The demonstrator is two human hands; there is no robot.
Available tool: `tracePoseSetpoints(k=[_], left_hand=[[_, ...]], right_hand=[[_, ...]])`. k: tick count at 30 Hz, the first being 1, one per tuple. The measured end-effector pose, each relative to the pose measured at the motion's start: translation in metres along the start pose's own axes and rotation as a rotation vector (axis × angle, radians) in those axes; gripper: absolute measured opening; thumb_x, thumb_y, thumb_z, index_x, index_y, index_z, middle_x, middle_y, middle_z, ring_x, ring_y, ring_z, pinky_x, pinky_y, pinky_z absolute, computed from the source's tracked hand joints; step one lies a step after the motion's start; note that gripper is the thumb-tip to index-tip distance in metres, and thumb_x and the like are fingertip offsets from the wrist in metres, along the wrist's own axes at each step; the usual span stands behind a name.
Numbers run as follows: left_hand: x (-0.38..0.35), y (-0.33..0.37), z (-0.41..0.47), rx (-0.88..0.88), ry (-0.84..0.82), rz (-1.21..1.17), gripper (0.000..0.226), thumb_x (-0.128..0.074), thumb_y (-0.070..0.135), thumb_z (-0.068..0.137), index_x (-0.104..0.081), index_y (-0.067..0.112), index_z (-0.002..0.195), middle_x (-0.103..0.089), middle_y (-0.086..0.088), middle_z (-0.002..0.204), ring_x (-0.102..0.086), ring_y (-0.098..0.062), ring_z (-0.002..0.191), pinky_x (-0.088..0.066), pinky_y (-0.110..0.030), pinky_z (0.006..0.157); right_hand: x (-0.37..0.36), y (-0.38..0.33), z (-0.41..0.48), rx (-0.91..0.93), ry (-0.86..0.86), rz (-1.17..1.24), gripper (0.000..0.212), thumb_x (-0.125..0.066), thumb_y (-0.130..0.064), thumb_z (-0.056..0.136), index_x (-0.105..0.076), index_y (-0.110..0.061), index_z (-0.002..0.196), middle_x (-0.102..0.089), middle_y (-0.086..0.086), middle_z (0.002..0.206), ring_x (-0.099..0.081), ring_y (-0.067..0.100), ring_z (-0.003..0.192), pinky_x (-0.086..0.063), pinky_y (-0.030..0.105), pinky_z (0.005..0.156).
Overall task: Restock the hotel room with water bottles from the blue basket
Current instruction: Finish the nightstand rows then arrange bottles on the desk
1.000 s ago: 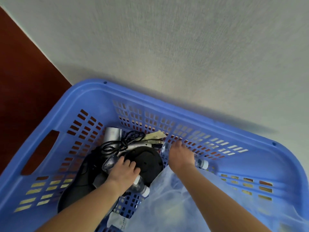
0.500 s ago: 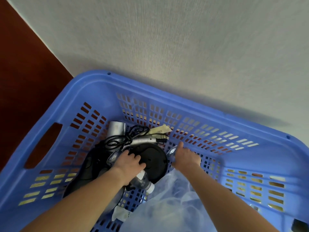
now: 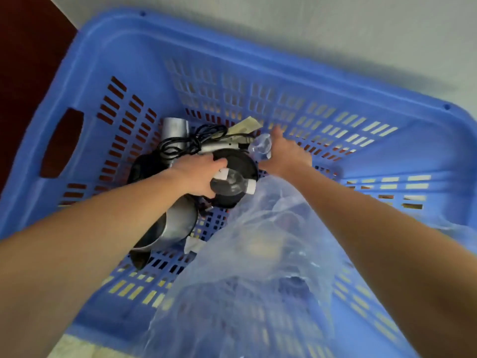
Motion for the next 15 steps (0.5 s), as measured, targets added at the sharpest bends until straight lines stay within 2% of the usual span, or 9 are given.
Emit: tracePoseSetpoints(k=[3, 6, 8, 11, 13, 15], left_hand=[[0.02, -0.003, -0.012, 0.015, 0.119, -0.276, 0.078, -0.079, 0.043, 0.077, -0.04, 0.023, 0.141, -0.05, -0.008, 0.128, -0.053, -0.029, 0.115, -0.047, -0.039, 0.089], [0.043, -0.002, -0.03, -0.017, 0.228, -0.426, 0.071, -0.082, 0.044, 0.074, -0.048, 0.02, 0.131, -0.054, -0.005, 0.12, -0.054, -0.025, 0.108, -0.043, -0.034, 0.082], [0.059, 0.0, -0.046, -0.035, 0.286, -0.505, 0.062, -0.084, 0.045, 0.071, -0.051, 0.024, 0.12, -0.058, 0.001, 0.112, -0.056, -0.021, 0.102, -0.047, -0.036, 0.082], [0.083, 0.008, -0.077, -0.084, 0.325, -0.687, 0.055, -0.084, 0.049, 0.068, -0.054, 0.033, 0.111, -0.065, 0.012, 0.101, -0.062, -0.009, 0.094, -0.049, -0.032, 0.082], [0.102, 0.017, -0.099, -0.117, 0.344, -0.867, 0.045, -0.083, 0.05, 0.066, -0.058, 0.039, 0.102, -0.069, 0.011, 0.091, -0.064, -0.002, 0.086, -0.048, -0.022, 0.074], [0.118, 0.03, -0.117, -0.141, 0.378, -1.134, 0.033, -0.083, 0.038, 0.073, -0.064, 0.036, 0.1, -0.073, 0.007, 0.086, -0.069, -0.004, 0.084, -0.052, -0.021, 0.073]], right_hand=[[0.024, -0.009, -0.011, 0.067, 0.103, 0.126, 0.066, -0.071, -0.043, 0.082, -0.033, -0.018, 0.131, -0.051, 0.005, 0.096, -0.061, 0.039, 0.098, -0.04, 0.041, 0.064], [0.054, -0.014, -0.025, 0.106, 0.137, 0.442, 0.065, -0.076, -0.038, 0.077, -0.037, -0.018, 0.125, -0.063, 0.006, 0.109, -0.061, 0.035, 0.1, -0.052, 0.048, 0.076], [0.077, -0.018, -0.043, 0.154, 0.199, 0.605, 0.063, -0.08, -0.036, 0.074, -0.041, -0.019, 0.12, -0.065, -0.001, 0.11, -0.063, 0.026, 0.1, -0.054, 0.043, 0.082], [0.111, -0.019, -0.081, 0.153, 0.413, 0.826, 0.056, -0.083, -0.038, 0.07, -0.045, -0.024, 0.109, -0.066, -0.009, 0.104, -0.063, 0.011, 0.095, -0.049, 0.023, 0.078], [0.134, -0.014, -0.112, 0.088, 0.592, 1.014, 0.054, -0.083, -0.041, 0.068, -0.047, -0.022, 0.105, -0.069, -0.005, 0.103, -0.064, 0.009, 0.096, -0.051, 0.027, 0.083], [0.158, -0.01, -0.14, 0.012, 0.733, 1.253, 0.057, -0.08, -0.044, 0.067, -0.049, -0.02, 0.107, -0.07, -0.002, 0.098, -0.065, 0.008, 0.084, -0.054, 0.034, 0.083]])
Point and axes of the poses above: each hand's wrist, its own z-axis towards the middle knuckle, its own x-axis out of the back of the hand, y = z × x, the point moved 4 cm from there along z, towards the middle knuckle
